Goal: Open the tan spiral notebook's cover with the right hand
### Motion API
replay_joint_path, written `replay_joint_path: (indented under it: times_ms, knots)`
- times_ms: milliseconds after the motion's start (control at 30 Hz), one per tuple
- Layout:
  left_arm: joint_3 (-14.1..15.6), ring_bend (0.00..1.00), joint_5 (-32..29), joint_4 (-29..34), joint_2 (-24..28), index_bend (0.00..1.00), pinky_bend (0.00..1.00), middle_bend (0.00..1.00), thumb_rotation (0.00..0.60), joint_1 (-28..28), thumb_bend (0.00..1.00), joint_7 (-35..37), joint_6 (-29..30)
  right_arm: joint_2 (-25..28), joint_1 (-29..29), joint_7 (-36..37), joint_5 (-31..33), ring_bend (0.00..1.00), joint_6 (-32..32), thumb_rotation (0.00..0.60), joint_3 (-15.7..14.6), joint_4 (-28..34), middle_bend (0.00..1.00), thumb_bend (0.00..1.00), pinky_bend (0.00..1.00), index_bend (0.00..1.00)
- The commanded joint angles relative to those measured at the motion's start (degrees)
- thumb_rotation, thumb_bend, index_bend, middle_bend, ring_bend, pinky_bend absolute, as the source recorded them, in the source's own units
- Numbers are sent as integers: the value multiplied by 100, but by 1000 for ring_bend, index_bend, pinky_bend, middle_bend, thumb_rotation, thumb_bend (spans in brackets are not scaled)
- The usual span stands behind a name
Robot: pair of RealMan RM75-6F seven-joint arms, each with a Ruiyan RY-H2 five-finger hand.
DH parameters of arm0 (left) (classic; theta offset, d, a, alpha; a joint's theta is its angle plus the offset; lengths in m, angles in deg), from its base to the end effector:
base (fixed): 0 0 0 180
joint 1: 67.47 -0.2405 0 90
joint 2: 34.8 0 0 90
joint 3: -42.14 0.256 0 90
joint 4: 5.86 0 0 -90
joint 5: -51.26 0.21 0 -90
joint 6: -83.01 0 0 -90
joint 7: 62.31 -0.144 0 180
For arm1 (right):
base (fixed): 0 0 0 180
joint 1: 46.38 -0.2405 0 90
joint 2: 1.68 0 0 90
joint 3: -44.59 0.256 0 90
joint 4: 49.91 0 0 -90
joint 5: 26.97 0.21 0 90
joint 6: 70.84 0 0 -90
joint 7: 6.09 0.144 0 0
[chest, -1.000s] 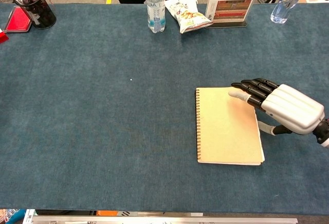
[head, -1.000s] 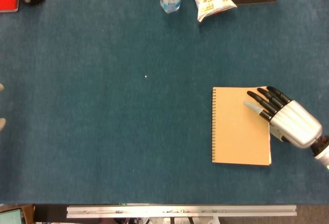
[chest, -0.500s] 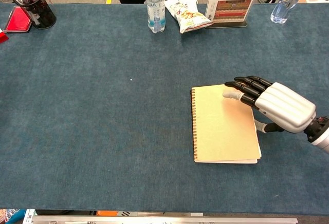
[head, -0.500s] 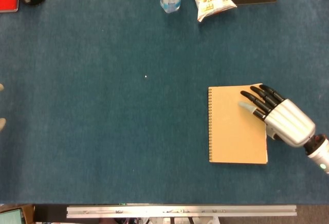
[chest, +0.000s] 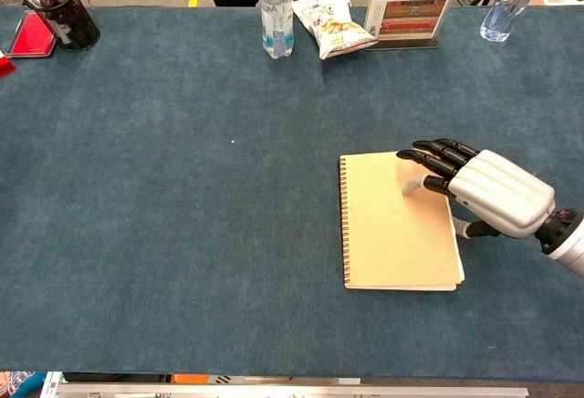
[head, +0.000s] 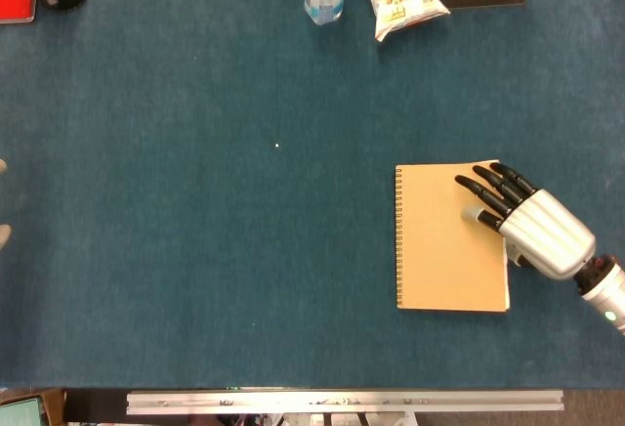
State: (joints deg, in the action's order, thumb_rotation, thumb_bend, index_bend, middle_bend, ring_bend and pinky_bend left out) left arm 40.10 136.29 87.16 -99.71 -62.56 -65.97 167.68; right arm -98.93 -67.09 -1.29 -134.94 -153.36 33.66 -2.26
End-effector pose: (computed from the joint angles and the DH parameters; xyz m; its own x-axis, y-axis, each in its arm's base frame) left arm -0.3110 0.1780 0.1514 0.4298 0.0257 0.9025 0.9028 0.0036 -0.4301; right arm -0.2904 -0.2121 -0.0263 0.6086 -0.0799 0.7894 -0.6227 -0.6647 0.4128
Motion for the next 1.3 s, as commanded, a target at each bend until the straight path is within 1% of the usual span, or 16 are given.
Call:
replay_joint_path:
  times_ms: [33, 100, 300, 467, 533, 700, 933, 1133, 1200, 1300]
  knots:
    - [1, 129, 2, 1, 0, 342, 336, 90, 600, -1, 48, -1, 2, -4, 1, -6, 7, 0, -6, 600, 0, 0, 136, 367, 121, 502]
    - [1, 129, 1, 1, 1, 342, 336, 90, 600, 0, 48, 0, 0, -10, 3, -17, 17, 0, -15, 600, 4, -5, 148, 369, 121, 555]
    - [-1, 129, 1, 2, 3, 342, 336, 90, 600, -2, 47, 7, 3, -22, 20, -54, 52, 2, -55, 600, 24, -12, 178, 404, 121, 650]
    - [-2, 129, -1, -2, 3, 342, 336, 90, 600, -2, 47, 8, 1, 20, 32, -100, 70, 6, -87, 600, 34, 28, 199, 435, 121, 710]
    - [-4, 129, -6, -8, 1, 342, 336, 90, 600, 0, 47, 8, -1, 149, 61, -256, 56, 6, -146, 600, 19, 118, 201, 437, 121, 720]
    - [-4, 129, -3, -8, -4, 342, 336, 90, 600, -3, 48, -5, 6, 644, 112, -744, 41, 7, -196, 600, -17, 685, 203, 437, 122, 734]
    - [1, 129, 17, -2, -15, 342, 336, 90, 600, -4, 48, -60, 21, 1589, 182, -1504, -90, 12, -316, 600, -108, 1819, 207, 437, 121, 735]
    - [8, 129, 28, 5, -24, 342, 336, 90, 600, -4, 47, -105, 24, 2371, 193, -2080, -244, 15, -248, 600, -210, 2719, 211, 438, 121, 735]
    - [12, 129, 31, 3, -32, 342, 336, 90, 600, -3, 47, -116, 20, 2541, 198, -2253, -288, 15, -206, 600, -218, 2972, 211, 438, 121, 735]
    - [19, 129, 25, 3, -37, 342, 336, 90, 600, -4, 48, -126, 10, 2611, 190, -2354, -321, 15, -130, 600, -194, 3150, 211, 437, 121, 735]
